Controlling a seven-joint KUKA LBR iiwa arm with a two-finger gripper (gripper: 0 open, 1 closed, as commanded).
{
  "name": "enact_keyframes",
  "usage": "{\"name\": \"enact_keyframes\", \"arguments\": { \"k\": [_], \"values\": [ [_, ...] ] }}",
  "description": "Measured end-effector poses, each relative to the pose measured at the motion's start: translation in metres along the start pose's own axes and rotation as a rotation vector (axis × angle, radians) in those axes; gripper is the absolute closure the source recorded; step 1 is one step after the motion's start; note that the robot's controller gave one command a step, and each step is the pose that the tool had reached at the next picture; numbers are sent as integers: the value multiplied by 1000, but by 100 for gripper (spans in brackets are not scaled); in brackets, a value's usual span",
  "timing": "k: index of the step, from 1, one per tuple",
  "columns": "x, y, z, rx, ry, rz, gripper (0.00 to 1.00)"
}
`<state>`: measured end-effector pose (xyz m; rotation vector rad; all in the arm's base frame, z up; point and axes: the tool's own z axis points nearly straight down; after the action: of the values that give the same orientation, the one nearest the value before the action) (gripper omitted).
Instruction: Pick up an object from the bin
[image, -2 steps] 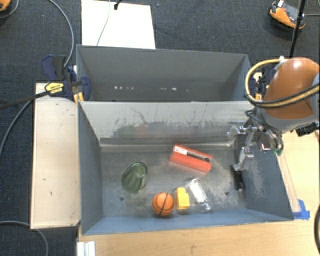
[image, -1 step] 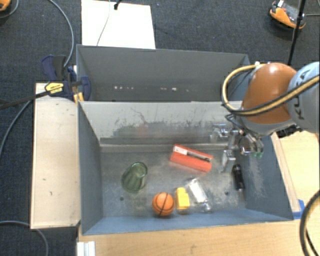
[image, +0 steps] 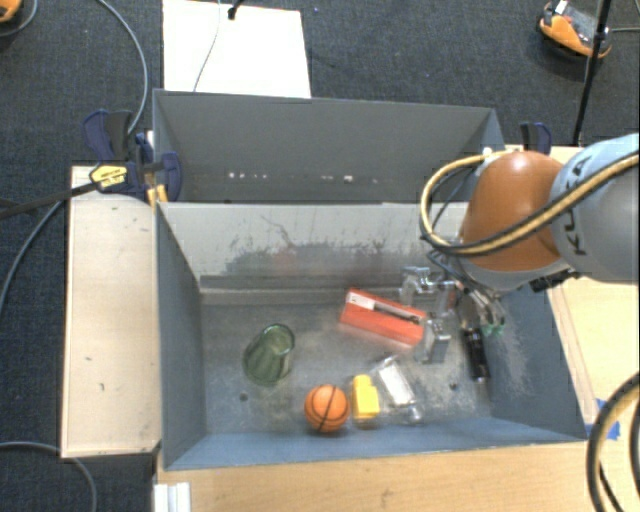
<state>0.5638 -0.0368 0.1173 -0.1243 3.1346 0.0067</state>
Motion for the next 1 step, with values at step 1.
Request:
{"name": "enact_keyframes", "arguments": {
  "k": [1],
  "values": [
    [1, -7, 11, 8, 1, 28, 0]
  ]
}}
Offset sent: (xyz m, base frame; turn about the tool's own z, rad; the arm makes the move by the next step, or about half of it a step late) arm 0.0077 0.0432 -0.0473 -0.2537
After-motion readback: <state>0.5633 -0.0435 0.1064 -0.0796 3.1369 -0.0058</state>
